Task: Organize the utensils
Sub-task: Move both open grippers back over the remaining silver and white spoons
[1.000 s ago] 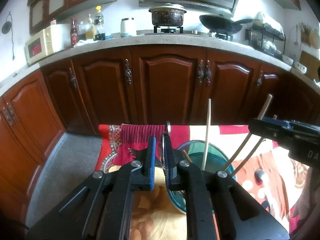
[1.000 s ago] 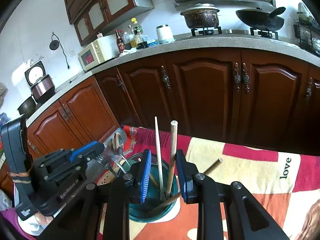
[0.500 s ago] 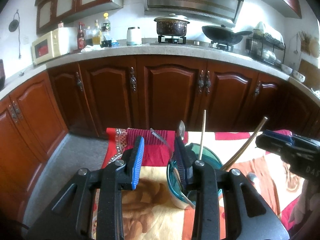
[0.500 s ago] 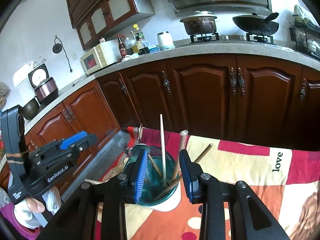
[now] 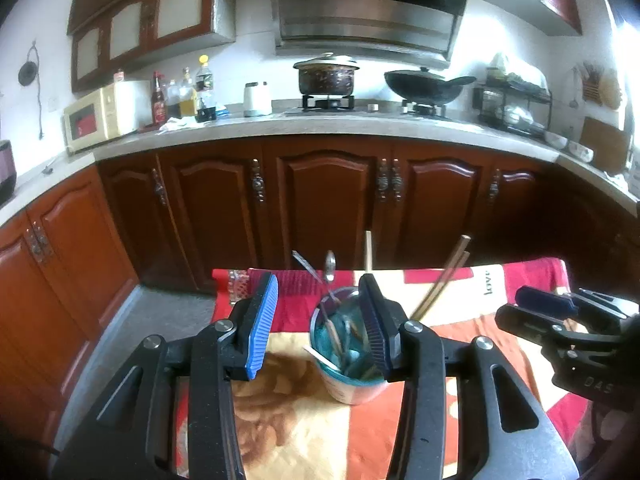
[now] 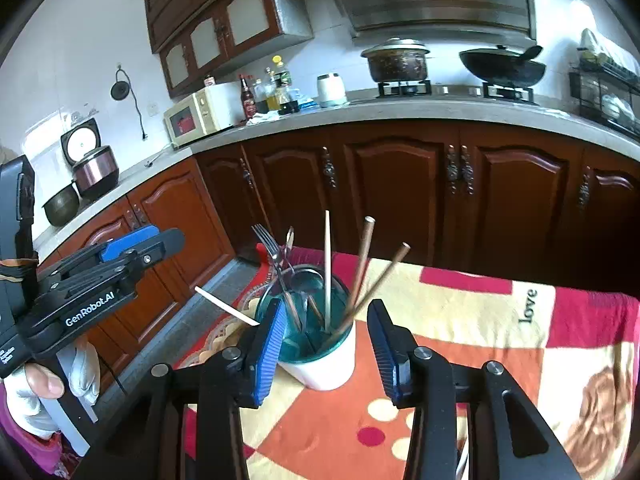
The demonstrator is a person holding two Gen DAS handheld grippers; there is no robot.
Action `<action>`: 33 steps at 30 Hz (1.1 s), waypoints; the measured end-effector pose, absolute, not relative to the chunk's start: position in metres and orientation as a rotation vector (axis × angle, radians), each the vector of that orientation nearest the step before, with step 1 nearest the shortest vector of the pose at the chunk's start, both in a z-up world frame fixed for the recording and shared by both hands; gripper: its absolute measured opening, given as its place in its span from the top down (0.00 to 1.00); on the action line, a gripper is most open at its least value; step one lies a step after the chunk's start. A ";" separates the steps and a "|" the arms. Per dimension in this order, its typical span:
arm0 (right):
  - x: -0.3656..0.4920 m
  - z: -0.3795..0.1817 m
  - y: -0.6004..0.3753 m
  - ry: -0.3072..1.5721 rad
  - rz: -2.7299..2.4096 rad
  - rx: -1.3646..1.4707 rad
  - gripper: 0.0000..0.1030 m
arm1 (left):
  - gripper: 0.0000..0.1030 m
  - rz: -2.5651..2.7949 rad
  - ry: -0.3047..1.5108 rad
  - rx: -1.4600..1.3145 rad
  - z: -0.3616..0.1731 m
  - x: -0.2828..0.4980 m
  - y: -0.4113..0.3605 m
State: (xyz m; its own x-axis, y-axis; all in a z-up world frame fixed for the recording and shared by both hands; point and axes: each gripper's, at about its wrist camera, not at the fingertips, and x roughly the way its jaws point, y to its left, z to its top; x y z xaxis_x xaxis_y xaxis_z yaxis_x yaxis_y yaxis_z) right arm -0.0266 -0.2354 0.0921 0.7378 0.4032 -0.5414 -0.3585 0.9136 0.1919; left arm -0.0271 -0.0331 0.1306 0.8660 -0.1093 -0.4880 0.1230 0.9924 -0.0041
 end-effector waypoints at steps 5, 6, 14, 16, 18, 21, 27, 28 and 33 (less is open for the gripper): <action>-0.045 0.090 -0.254 0.615 0.386 0.097 0.60 | 0.55 -0.160 0.502 0.027 0.136 -0.042 -0.045; -0.048 0.089 -0.257 0.617 0.379 0.098 0.60 | 0.54 -0.167 0.502 0.028 0.136 -0.044 -0.048; -0.073 0.078 -0.288 0.637 0.320 0.112 0.59 | 0.53 -0.232 0.519 0.040 0.133 -0.064 -0.074; -0.077 0.076 -0.294 0.645 0.306 0.121 0.59 | 0.53 -0.247 0.528 0.037 0.132 -0.067 -0.079; -0.083 0.074 -0.300 0.649 0.297 0.128 0.59 | 0.53 -0.265 0.542 0.031 0.129 -0.070 -0.086; -0.091 0.071 -0.307 0.649 0.287 0.130 0.59 | 0.53 -0.284 0.557 0.024 0.126 -0.075 -0.093; -0.105 0.061 -0.319 0.657 0.256 0.121 0.52 | 0.53 -0.346 0.613 -0.021 0.110 -0.077 -0.108; -0.106 0.057 -0.322 0.663 0.245 0.113 0.48 | 0.53 -0.355 0.628 -0.027 0.107 -0.076 -0.111; -0.112 0.039 -0.341 0.698 0.198 0.116 0.48 | 0.53 -0.398 0.699 -0.046 0.085 -0.074 -0.126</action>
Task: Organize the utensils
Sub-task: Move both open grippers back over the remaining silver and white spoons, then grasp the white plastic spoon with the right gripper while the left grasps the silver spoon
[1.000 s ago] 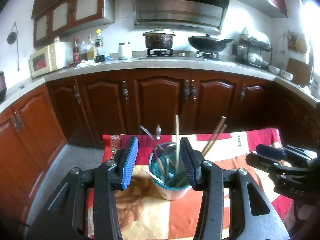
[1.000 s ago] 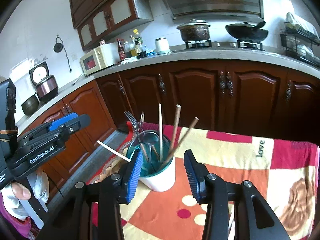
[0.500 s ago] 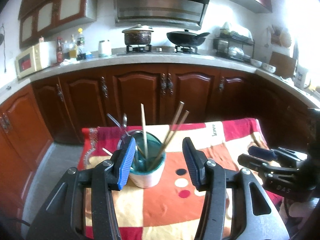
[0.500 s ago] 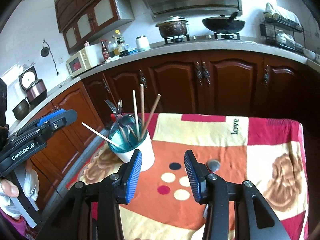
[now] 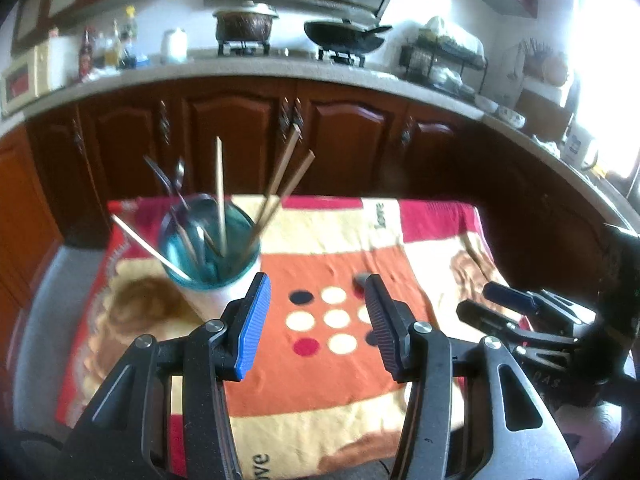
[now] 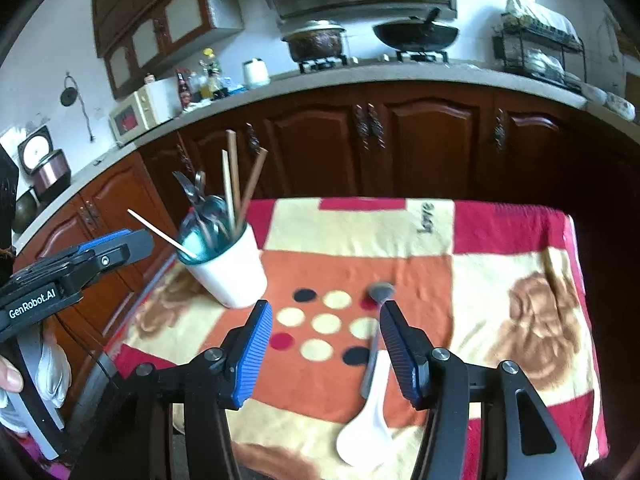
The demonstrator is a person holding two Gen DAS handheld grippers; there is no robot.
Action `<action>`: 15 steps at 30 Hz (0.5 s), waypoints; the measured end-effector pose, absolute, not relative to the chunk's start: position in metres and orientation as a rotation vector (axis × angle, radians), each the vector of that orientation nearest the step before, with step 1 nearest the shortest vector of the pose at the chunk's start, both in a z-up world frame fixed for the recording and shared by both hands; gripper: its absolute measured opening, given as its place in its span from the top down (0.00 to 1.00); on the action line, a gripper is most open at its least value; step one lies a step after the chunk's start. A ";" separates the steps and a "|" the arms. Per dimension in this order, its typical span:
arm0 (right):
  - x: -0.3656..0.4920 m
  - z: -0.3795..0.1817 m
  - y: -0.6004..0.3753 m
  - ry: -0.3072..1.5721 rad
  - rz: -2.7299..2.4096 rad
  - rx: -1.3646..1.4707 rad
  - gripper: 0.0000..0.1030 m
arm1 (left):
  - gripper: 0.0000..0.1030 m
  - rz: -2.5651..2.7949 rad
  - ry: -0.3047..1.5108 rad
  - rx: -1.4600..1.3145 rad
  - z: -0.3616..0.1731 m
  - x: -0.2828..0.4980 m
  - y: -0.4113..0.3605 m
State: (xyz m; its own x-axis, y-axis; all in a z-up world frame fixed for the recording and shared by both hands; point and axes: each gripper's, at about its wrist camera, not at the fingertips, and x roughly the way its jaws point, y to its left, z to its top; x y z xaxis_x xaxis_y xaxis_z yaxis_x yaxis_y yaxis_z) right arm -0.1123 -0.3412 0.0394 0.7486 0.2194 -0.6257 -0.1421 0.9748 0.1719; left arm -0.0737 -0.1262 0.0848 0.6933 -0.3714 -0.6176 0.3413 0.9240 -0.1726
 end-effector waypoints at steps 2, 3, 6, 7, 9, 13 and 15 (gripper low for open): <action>-0.115 0.032 -0.353 0.707 0.180 0.138 0.48 | 0.53 -0.417 0.719 -0.040 0.077 -0.074 -0.133; -0.116 0.027 -0.358 0.712 0.172 0.149 0.48 | 0.53 -0.426 0.732 -0.034 0.072 -0.074 -0.137; -0.115 0.011 -0.375 0.741 0.132 0.175 0.48 | 0.53 -0.444 0.772 -0.022 0.058 -0.071 -0.146; -0.115 0.003 -0.382 0.760 0.109 0.179 0.48 | 0.53 -0.450 0.788 -0.019 0.053 -0.070 -0.148; -0.116 -0.008 -0.392 0.783 0.083 0.194 0.48 | 0.53 -0.458 0.812 -0.007 0.043 -0.067 -0.152; -0.112 -0.033 -0.416 0.827 0.069 0.282 0.48 | 0.53 -0.476 0.864 0.013 0.022 -0.058 -0.165; -0.107 -0.041 -0.419 0.845 0.079 0.309 0.49 | 0.53 -0.485 0.882 0.016 0.014 -0.053 -0.170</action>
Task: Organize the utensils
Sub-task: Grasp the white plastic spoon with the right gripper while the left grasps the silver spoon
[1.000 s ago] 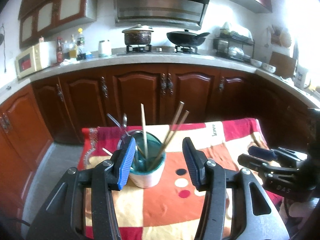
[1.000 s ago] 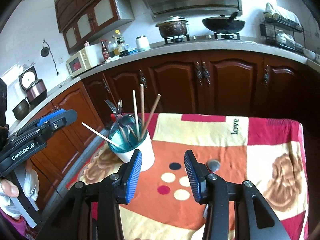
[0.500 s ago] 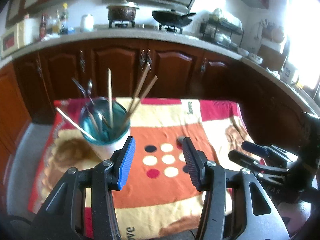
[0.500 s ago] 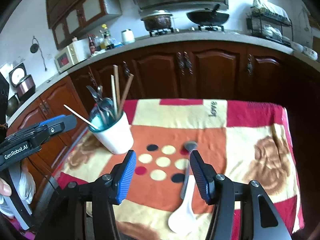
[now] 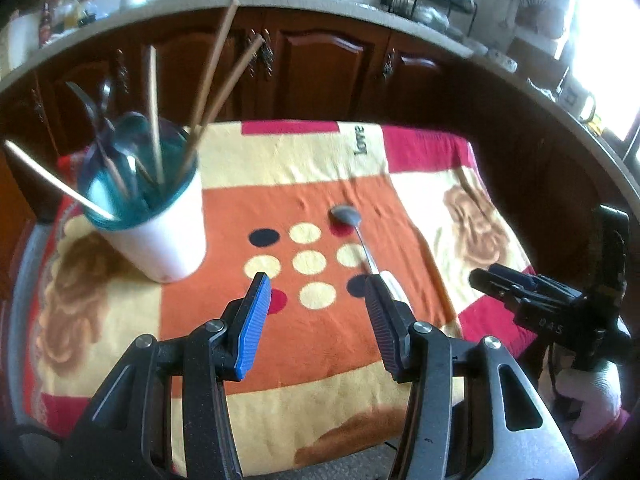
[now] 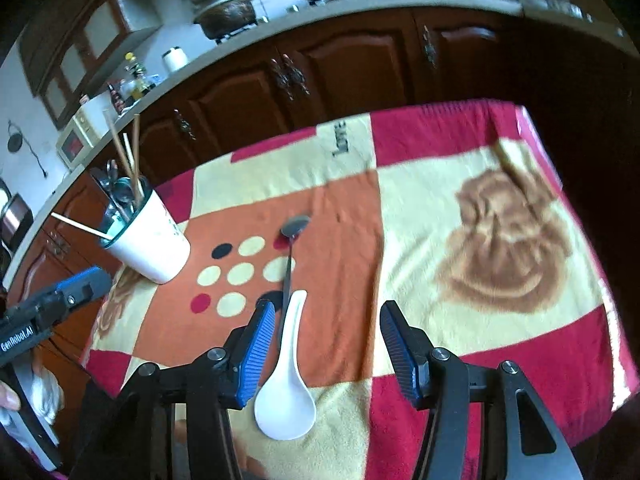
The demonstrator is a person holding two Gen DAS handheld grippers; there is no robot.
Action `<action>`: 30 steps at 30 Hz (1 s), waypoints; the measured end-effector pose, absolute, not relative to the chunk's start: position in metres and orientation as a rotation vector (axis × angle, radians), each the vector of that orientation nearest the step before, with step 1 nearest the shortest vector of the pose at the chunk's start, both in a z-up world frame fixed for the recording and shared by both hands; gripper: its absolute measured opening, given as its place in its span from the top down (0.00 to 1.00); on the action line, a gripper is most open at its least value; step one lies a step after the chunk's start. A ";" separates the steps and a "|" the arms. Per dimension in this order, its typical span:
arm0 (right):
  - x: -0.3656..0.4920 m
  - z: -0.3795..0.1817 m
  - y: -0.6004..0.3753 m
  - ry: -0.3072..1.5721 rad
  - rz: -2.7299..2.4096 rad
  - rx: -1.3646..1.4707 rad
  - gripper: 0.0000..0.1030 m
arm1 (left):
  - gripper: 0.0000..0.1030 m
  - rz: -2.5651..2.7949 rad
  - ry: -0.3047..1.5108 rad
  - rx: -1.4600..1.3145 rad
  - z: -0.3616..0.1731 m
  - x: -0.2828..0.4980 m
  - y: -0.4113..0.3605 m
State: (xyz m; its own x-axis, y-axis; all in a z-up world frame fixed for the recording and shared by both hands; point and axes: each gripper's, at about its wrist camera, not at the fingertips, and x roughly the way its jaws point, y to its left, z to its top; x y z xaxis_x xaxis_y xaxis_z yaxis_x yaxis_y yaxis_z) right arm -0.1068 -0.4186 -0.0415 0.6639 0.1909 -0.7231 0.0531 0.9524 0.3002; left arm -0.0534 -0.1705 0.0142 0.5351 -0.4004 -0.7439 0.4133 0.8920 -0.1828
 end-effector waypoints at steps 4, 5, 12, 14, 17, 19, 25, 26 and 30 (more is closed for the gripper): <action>-0.090 -0.059 -0.410 0.885 0.136 0.319 0.58 | 0.53 -0.482 0.914 0.022 0.001 -0.042 -0.176; -0.083 -0.065 -0.405 0.902 0.147 0.311 0.61 | 0.53 -0.479 0.924 0.017 -0.002 -0.039 -0.176; -0.057 -0.104 -0.375 1.026 0.183 0.215 0.73 | 0.53 -0.444 0.962 -0.003 -0.016 -0.018 -0.172; -0.053 -0.110 -0.370 1.036 0.194 0.196 0.82 | 0.53 -0.442 0.975 -0.003 -0.020 -0.013 -0.175; -0.053 -0.107 -0.366 1.028 0.181 0.121 0.85 | 0.53 -0.448 0.989 -0.003 -0.026 -0.004 -0.181; -0.053 -0.106 -0.375 1.025 0.164 0.133 0.85 | 0.53 -0.457 0.998 -0.019 -0.028 0.003 -0.185; -0.054 -0.106 -0.441 0.986 0.059 0.296 0.88 | 0.53 -0.509 1.047 -0.073 -0.041 0.029 -0.216; -0.054 -0.107 -0.449 0.980 0.054 0.324 0.88 | 0.53 -0.520 1.059 -0.070 -0.045 0.034 -0.225; -0.053 -0.109 -0.463 0.965 0.086 0.391 0.87 | 0.53 -0.555 1.084 -0.055 -0.055 0.047 -0.253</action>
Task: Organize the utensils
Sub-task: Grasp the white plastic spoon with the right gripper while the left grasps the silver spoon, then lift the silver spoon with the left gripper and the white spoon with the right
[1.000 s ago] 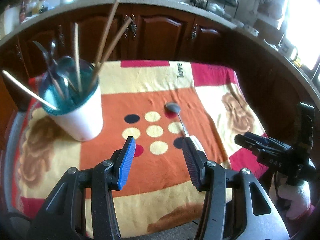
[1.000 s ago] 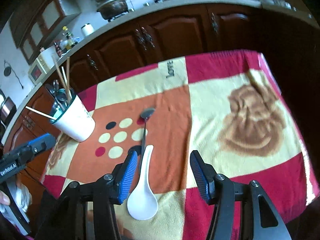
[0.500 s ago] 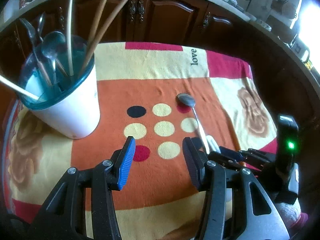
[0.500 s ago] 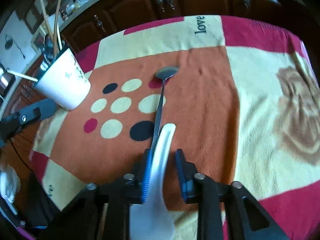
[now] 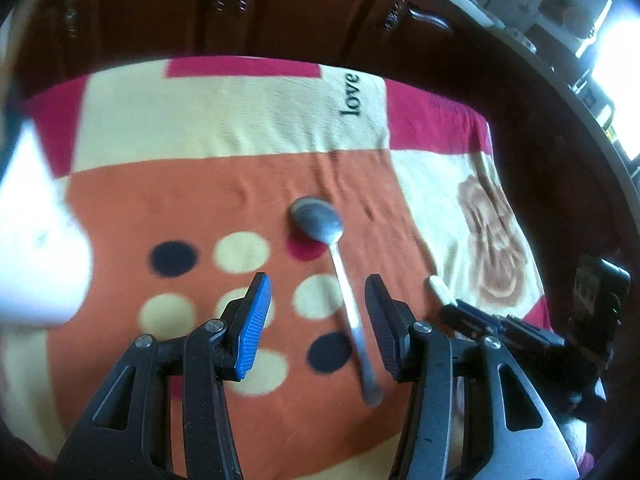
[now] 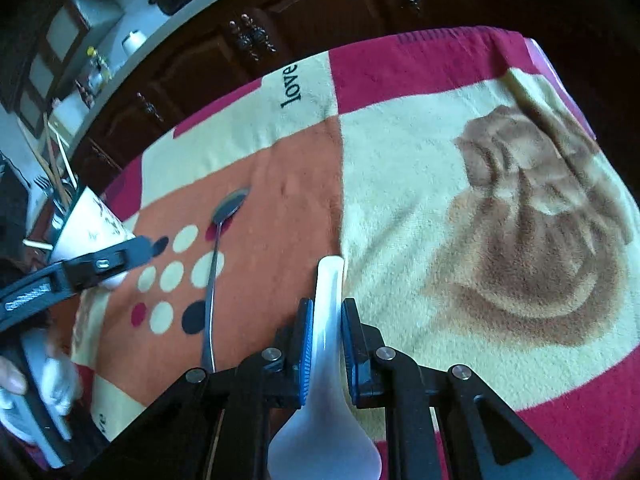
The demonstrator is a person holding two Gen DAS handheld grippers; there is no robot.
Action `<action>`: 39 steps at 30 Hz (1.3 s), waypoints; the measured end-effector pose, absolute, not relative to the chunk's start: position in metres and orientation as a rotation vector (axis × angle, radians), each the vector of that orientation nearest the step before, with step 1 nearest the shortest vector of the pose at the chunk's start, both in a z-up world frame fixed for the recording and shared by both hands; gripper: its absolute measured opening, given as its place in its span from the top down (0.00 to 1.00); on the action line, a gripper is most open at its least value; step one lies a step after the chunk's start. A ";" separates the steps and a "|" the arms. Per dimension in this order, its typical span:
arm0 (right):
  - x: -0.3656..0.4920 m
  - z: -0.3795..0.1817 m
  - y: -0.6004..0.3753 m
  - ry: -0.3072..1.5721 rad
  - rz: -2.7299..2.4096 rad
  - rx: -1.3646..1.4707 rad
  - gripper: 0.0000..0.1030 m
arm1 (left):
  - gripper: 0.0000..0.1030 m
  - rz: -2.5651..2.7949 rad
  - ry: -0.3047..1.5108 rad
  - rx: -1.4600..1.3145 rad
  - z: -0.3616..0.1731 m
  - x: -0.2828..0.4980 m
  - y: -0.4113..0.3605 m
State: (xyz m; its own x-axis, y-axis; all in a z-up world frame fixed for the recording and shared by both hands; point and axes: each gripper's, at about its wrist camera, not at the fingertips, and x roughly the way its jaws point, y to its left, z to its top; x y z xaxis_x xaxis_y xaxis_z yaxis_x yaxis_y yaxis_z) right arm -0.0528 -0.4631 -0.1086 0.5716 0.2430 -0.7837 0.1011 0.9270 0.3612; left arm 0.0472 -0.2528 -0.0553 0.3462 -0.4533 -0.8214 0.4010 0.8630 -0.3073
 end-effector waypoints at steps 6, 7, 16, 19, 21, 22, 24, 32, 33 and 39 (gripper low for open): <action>-0.043 -0.108 -0.468 0.948 0.148 0.448 0.70 | 0.53 -0.532 1.112 -0.057 -0.070 0.072 -0.274; -0.042 -0.110 -0.467 0.951 0.154 0.449 0.70 | 0.53 -0.528 1.122 -0.070 -0.073 0.077 -0.276; -0.035 -0.118 -0.474 0.933 0.246 0.482 0.79 | 0.87 -0.532 1.158 -0.068 -0.091 0.091 -0.296; -0.033 -0.120 -0.474 0.925 0.245 0.471 0.86 | 0.94 -0.547 1.168 -0.100 -0.091 0.095 -0.292; -0.035 -0.118 -0.473 0.923 0.242 0.461 0.86 | 0.98 -0.551 1.157 -0.084 -0.087 0.090 -0.288; -0.036 -0.116 -0.472 0.919 0.242 0.458 0.87 | 0.99 -0.559 1.133 -0.069 -0.080 0.085 -0.285; -0.043 -0.106 -0.473 0.887 0.248 0.474 0.88 | 0.99 -0.577 1.102 -0.057 -0.068 0.076 -0.277; -0.065 -0.061 -0.459 0.780 0.263 0.444 0.89 | 0.99 -0.634 0.971 -0.102 -0.007 0.039 -0.237; -0.067 -0.057 -0.456 0.771 0.265 0.441 0.89 | 0.99 -0.636 0.953 -0.101 0.000 0.034 -0.232; -0.079 -0.036 -0.435 0.737 0.277 0.415 0.89 | 0.99 -0.624 0.918 -0.114 0.015 0.019 -0.212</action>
